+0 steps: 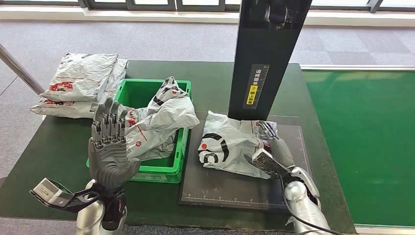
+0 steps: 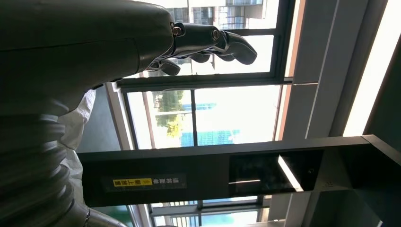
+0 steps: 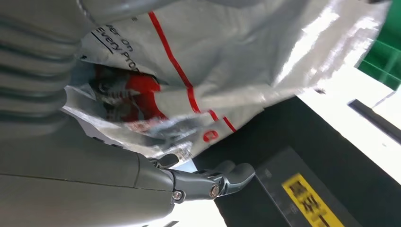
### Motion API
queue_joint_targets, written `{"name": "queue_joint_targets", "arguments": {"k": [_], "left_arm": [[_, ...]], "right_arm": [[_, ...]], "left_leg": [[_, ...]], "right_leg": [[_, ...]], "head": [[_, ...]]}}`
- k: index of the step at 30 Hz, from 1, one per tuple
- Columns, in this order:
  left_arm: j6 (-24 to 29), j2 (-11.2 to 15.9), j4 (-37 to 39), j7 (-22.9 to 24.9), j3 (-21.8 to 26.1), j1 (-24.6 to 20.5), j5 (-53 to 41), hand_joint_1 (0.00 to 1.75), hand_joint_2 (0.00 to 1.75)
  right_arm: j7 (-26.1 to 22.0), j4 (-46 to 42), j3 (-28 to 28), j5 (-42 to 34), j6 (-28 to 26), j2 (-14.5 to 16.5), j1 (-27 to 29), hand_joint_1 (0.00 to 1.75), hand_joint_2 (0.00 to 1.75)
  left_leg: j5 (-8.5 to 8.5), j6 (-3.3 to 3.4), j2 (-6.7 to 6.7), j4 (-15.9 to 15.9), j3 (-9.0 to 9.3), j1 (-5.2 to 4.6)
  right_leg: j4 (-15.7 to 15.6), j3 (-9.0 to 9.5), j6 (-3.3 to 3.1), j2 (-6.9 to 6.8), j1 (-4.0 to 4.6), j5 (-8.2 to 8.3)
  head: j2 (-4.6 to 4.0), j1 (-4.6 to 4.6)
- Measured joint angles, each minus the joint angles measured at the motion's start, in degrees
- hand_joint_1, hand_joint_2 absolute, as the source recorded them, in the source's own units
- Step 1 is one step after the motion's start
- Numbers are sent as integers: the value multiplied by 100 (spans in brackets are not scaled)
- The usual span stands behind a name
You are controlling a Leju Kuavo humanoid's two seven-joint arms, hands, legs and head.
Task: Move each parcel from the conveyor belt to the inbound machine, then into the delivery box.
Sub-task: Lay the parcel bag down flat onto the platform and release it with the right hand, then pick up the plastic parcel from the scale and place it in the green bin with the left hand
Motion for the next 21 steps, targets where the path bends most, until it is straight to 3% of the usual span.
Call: {"name": "queue_joint_targets", "arguments": {"k": [3, 9, 11, 13, 15, 17, 21], "left_arm": [[268, 11, -2, 0, -104, -18, -244, 0, 175], [417, 24, -5, -1, -271, -48, -352, 0, 175], [718, 45, -1, -1, -381, -76, -605, 0, 175], [1320, 113, 87, 4, -682, -194, -1181, 0, 175], [2027, 183, 399, 90, -1119, -437, -2148, 0, 175], [2713, 180, 920, 435, -1494, -741, -3431, 0, 175], [3851, 7, 2180, 1472, -1858, -1433, -5452, 0, 175]], "right_arm": [[-331, -134, -25, -431, -324, 19, -26, 0, 175], [-409, -345, -74, -603, -552, 44, -50, 0, 175], [-412, -590, -79, -908, -1179, 63, 17, 0, 175], [-420, -1076, -70, -1407, -2296, 97, 123, 0, 175], [-425, -1647, -33, -1728, -3430, 127, 213, 0, 175], [-427, -2210, 27, -1640, -4225, 184, 311, 0, 175], [-425, -3231, 51, -997, -4671, 503, 508, 0, 175]], "left_leg": [[0, 0, 0, 0, 0, 0], [0, 0, 0, 1, 0, -1], [0, 1, -3, 3, -2, -1], [1, 2, -13, 5, -6, -1], [2, 4, -22, 5, -8, -2], [1, 4, -13, 5, -6, -5], [2, 6, 4, 5, -5, -11]], "right_leg": [[0, 1, 0, 0, 0, 0], [0, -1, 0, 3, -1, 0], [0, -4, 1, -3, -1, 1], [0, -3, 1, -16, -2, 1], [0, 2, 2, -27, -3, 0], [0, 1, 4, -20, -5, 4], [0, -11, 9, 1, -11, 14]], "head": [[0, -1], [0, 0], [0, -1], [0, 0], [0, 1], [0, 1], [1, 0]]}}
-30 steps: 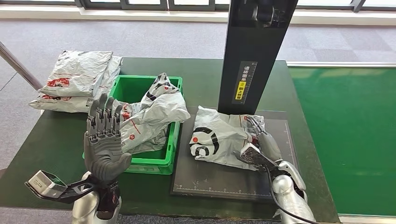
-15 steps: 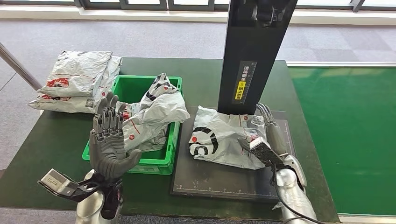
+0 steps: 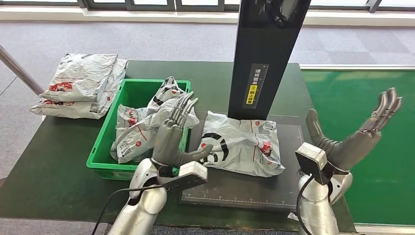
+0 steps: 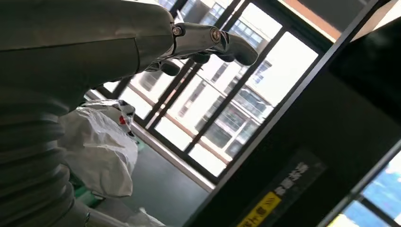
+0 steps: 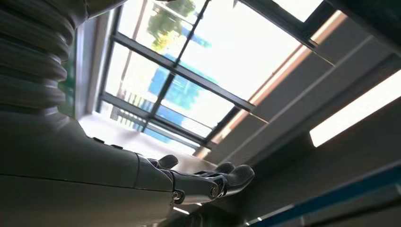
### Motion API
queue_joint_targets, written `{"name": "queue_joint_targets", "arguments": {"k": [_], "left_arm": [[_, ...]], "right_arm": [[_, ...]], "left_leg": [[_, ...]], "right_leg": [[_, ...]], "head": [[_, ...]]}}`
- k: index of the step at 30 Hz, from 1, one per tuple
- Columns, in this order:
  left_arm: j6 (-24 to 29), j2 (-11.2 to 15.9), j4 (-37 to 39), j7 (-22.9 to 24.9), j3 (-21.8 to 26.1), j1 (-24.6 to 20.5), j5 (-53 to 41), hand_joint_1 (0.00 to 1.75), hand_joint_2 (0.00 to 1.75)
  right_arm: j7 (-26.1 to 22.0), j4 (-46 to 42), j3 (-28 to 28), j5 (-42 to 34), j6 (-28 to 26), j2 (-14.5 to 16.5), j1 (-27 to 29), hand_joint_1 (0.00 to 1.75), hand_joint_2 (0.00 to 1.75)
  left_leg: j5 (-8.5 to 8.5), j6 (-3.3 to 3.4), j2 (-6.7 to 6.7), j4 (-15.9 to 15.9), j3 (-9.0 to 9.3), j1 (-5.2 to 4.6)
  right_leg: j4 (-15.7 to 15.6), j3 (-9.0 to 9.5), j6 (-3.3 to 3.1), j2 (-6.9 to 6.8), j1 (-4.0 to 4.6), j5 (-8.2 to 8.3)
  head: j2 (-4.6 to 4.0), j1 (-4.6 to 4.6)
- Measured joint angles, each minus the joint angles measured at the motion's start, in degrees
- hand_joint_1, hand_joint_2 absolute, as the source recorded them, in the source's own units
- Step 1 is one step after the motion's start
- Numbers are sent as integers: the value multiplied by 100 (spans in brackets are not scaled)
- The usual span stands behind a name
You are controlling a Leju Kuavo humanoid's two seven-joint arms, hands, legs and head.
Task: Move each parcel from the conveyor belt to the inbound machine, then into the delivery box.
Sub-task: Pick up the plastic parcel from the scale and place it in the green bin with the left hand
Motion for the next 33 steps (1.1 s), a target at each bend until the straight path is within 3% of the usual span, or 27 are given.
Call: {"name": "queue_joint_targets", "arguments": {"k": [3, 7, 20, 28, 29, 32, 33], "left_arm": [[274, -129, 984, 511, -123, -464, -763, 0, 175], [288, -234, 1757, 612, -189, -772, -907, 0, 175], [317, -327, 2739, 640, -248, -1149, -971, 0, 175], [197, -386, 4072, 988, -443, -1662, -586, 0, 175], [188, -388, 4236, 1071, -505, -1719, -554, 10, 175], [140, -392, 4647, 1322, -686, -1847, -504, 134, 175], [122, -393, 4763, 1396, -752, -1880, -488, 168, 175]], "right_arm": [[13, -568, -23, 213, -31, 233, 43, 0, 175], [23, -988, -33, 251, -41, 387, 98, 0, 175], [23, -1320, -163, 262, -41, 517, 125, 0, 175], [22, -1319, -193, 326, -41, 541, 92, 0, 175], [22, -1319, -193, 335, -41, 546, 83, 0, 175], [22, -1319, -193, 344, -40, 555, 72, 0, 175], [22, -1322, -193, 346, -40, 555, 71, 0, 175]], "left_leg": [[3, -2, 2, 0, 1, 0], [4, -2, 10, 0, 2, 0], [2, 1, 9, 0, 0, 0], [3, 1, 9, 0, 1, 0], [3, 1, 9, 0, 0, 0], [2, 1, 9, 0, 0, 0], [2, 1, 9, 0, 0, 0]], "right_leg": [[0, 2, 0, 1, 1, 1], [0, 0, -1, 9, 0, 2], [0, 2, 1, 11, 0, 1], [0, 4, 1, 11, 0, 2], [0, 4, 1, 11, 0, 2], [0, 3, 1, 11, 0, 2], [0, 3, 1, 11, 0, 2]], "head": [[0, 1], [0, 0], [0, 1], [-1, 0], [-1, 0], [-1, 0], [-1, 0]]}}
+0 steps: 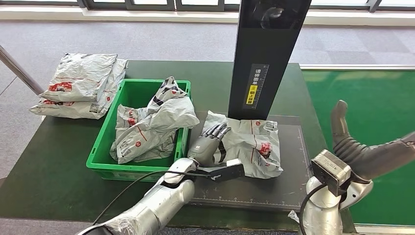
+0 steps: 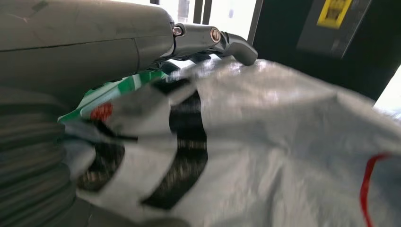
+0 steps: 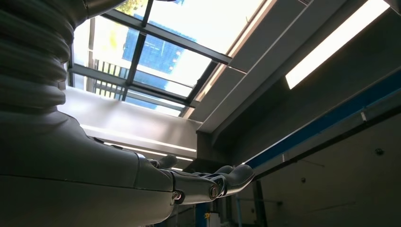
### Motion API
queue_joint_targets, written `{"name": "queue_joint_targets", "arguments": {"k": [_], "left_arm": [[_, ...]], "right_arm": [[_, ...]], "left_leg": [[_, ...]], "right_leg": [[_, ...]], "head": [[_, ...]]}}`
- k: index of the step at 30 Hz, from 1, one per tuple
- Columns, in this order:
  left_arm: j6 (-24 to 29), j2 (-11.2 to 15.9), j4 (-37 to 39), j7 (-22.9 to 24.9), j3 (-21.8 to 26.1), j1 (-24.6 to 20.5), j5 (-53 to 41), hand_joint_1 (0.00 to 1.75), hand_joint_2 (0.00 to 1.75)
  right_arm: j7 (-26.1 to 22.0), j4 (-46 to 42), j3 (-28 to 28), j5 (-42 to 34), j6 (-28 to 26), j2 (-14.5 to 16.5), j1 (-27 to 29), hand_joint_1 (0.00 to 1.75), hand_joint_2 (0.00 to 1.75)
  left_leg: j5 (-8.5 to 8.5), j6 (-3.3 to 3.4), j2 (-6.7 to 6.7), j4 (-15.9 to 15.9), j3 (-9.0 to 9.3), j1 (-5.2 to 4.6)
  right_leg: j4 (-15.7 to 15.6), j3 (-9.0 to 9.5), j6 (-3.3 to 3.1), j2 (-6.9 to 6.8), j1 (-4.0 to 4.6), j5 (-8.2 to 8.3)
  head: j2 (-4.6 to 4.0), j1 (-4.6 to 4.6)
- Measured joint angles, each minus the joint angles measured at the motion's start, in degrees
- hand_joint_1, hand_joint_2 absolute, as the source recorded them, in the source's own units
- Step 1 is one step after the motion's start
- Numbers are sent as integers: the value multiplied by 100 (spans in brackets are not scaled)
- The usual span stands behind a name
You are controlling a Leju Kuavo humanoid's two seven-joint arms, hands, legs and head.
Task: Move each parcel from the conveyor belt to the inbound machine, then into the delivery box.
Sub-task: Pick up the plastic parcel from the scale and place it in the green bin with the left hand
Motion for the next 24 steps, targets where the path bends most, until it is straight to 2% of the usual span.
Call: {"name": "queue_joint_targets", "arguments": {"k": [2, 8, 24], "left_arm": [[-16, -2, 201, 154, -146, -57, 24, 175, 175], [113, -7, 657, 879, -596, -263, -329, 175, 175], [117, -11, 977, 1243, -958, -444, -594, 175, 175]], "right_arm": [[0, -22, 0, 0, 0, 1, 2, 0, 175], [0, -99, 0, -25, -1, 1, 6, 0, 175], [0, -116, 0, 50, 0, 6, 6, 0, 175]], "left_leg": [[0, 0, 0, 0, 0, 0], [-1, 1, 0, 0, 0, 0], [0, 0, -1, -1, 1, 0]], "right_leg": [[0, 0, 0, 0, 0, 0], [0, 0, 1, 0, 0, -1], [0, 3, 0, 0, 0, 0]], "head": [[0, 1], [1, 0], [1, 0]]}}
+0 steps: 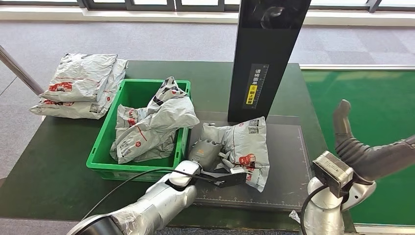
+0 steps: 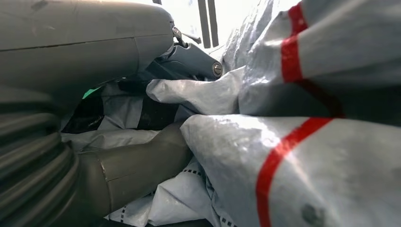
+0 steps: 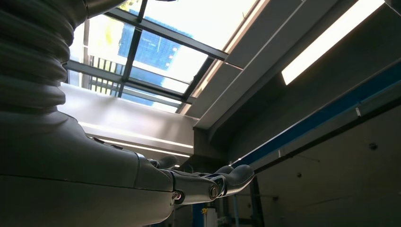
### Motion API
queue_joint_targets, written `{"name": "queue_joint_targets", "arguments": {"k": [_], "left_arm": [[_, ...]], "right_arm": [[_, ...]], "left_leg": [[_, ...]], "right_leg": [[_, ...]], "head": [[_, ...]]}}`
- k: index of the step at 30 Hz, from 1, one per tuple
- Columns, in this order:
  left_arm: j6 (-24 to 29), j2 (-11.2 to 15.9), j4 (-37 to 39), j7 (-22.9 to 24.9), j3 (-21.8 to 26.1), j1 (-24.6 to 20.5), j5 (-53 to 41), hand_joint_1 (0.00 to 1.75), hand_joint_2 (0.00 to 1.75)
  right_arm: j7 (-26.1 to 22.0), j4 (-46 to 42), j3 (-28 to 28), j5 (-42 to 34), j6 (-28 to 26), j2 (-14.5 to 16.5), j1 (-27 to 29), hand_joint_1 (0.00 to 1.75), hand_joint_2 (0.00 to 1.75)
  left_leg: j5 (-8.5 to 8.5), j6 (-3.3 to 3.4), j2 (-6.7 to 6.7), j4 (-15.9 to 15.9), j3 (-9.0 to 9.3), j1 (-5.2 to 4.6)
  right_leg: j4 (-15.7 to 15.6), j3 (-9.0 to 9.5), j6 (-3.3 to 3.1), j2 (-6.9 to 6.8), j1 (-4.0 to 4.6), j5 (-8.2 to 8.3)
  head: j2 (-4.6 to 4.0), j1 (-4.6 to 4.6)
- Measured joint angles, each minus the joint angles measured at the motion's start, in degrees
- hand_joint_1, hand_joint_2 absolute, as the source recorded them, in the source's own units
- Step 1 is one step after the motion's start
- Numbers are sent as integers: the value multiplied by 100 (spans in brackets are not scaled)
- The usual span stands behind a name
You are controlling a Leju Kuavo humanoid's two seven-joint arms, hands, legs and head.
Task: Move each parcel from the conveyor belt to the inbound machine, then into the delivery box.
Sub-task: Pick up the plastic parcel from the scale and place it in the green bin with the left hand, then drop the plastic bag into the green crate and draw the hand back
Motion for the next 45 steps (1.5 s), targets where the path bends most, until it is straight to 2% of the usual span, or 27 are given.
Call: {"name": "queue_joint_targets", "arguments": {"k": [3, 5, 7, 9, 15, 22, 24, 28, 36, 41, 43, 45], "left_arm": [[373, -4, 23, 50, -14, 13, -96, 175, 175], [881, 7, -50, 103, 14, 102, -434, 175, 175], [1413, 30, -531, -27, 179, 401, -1179, 175, 175], [1683, 34, -1464, -421, 502, 809, -1837, 175, 175], [1784, 22, -3923, -1220, 1242, 1430, -2075, 175, 175], [1785, 103, -6115, -1784, 1436, 1753, -1982, 175, 175], [1783, 126, -6655, -1993, 1452, 1825, -1804, 175, 175], [1782, 180, -7775, -2733, 1589, 1990, -899, 175, 175], [1773, 231, -8718, -3102, 1821, 2155, -460, 175, 175], [1773, 270, -9067, -3446, 2239, 2328, 433, 175, 175], [1773, 279, -9081, -3371, 2604, 2413, 723, 175, 175], [1772, 285, -8967, -3009, 2979, 2473, 641, 175, 175]], "right_arm": [[-1, 2, 0, 1, 1, -1, 0, 0, 175], [-1, 2, 0, 19, 1, 0, 3, 0, 175], [-2, 2, 0, 54, 0, 0, 8, 0, 175], [-2, 2, 0, 83, 0, -1, 13, 0, 175], [-3, 2, 0, 105, -1, 2, 14, 0, 175], [1, 3, 0, 105, 1, 2, 9, 0, 175], [1, 11, 0, 104, 1, 1, 7, 0, 175], [1, 38, -3, 106, 1, -1, 4, 0, 175], [2, 50, -4, 113, 1, -1, 5, 0, 175], [2, 25, -29, 158, 1, -1, 15, 0, 175], [2, -11, -56, 164, 1, -1, 23, 0, 175], [2, -57, -98, 175, 1, -1, 36, 0, 175]], "left_leg": [[0, 0, 0, 0, 0, 0], [0, 0, 0, 0, 0, 0], [0, 0, 0, 0, -1, 0], [0, 0, -1, 1, -7, 0], [-13, 7, 16, 0, -7, -1], [-8, 4, 13, -3, -9, 2], [-8, 4, 13, -3, -10, 2], [-8, 4, 9, -3, -10, 2], [-9, 5, 1, -4, -10, 2], [-8, 5, 2, -4, -8, 1], [-9, 4, 3, -4, -6, 1], [-9, 4, 2, -4, -5, 2]], "right_leg": [[0, 0, 0, 0, 0, 0], [0, 0, 0, 0, 0, 0], [0, -2, 0, 0, -1, 0], [0, -6, 0, -1, -1, 0], [0, -10, 1, 10, 0, -1], [0, -5, 0, 4, 6, -2], [0, -5, 0, 4, 6, -2], [0, -6, 0, 1, 6, -4], [0, -2, 0, -10, 4, -8], [0, -2, 0, -9, 5, -8], [0, -4, -1, -8, 6, -9], [0, -6, -2, -8, 7, -9]], "head": [[0, 1], [1, 1], [0, 1], [0, 1], [-1, 1], [0, 1], [-1, 1], [-1, 0], [-1, 1], [-1, 1], [0, 0], [0, 0]]}}
